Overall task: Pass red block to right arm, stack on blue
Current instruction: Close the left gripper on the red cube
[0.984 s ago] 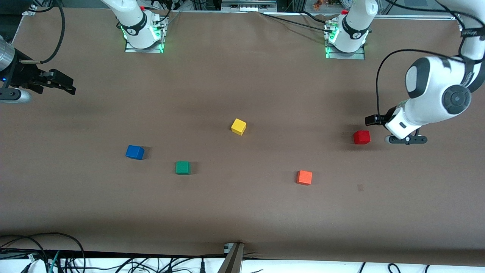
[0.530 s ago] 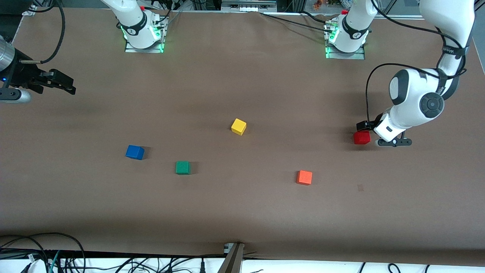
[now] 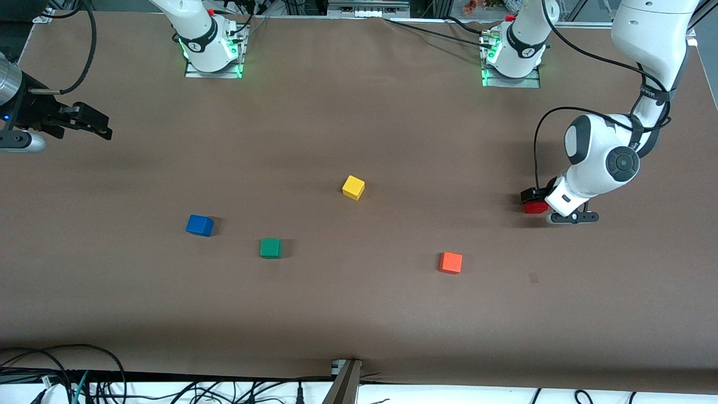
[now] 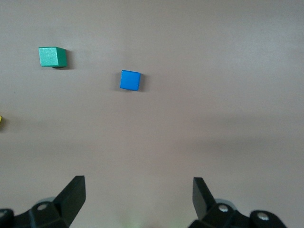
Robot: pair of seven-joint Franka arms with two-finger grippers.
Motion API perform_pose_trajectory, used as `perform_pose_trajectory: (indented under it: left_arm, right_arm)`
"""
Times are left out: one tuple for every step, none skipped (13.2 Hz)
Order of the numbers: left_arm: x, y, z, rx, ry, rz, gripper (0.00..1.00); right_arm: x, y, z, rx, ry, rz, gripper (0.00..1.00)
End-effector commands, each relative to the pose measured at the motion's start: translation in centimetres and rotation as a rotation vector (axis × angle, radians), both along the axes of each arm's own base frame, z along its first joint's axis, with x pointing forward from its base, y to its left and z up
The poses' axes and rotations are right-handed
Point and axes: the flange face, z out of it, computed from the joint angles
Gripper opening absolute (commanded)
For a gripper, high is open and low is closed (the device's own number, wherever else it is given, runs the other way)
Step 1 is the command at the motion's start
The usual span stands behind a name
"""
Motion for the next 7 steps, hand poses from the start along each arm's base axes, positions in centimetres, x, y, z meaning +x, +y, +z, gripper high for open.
perform_pose_trajectory:
  left_arm:
    - [0.7,0.0,0.2,-0.014,-0.011,0.001,0.72]
    - [0.8,0.0,0.3,-0.013,-0.014,-0.007,0.41]
    - [1.1,-0.1,0.6,-0.010,-0.020,-0.013,0.16]
    - [1.4,-0.1,0.9,-0.008,-0.020,-0.019,0.00]
    - [1.4,-0.3,1.0,-0.007,-0.022,-0.023,0.00]
    - [1.7,-0.3,1.2,-0.006,-0.028,-0.029,0.00]
    - [2.3,-0.5,1.9,-0.010,-0.033,-0.068,0.00]
  right_arm:
    - [-0.3,0.3,0.6,-0.002,-0.001,-0.008,1.00]
    - [-0.3,0.3,0.7,-0.002,-0.001,-0.008,1.00]
    - [-0.3,0.3,0.6,-0.002,0.001,-0.009,1.00]
    - [-0.3,0.3,0.7,-0.002,-0.002,-0.008,1.00]
    - [-0.3,0.3,0.6,-0.002,0.001,-0.008,1.00]
    - [-0.3,0.3,0.6,-0.002,-0.001,-0.008,1.00]
    - [-0.3,0.3,0.6,-0.002,-0.001,-0.008,1.00]
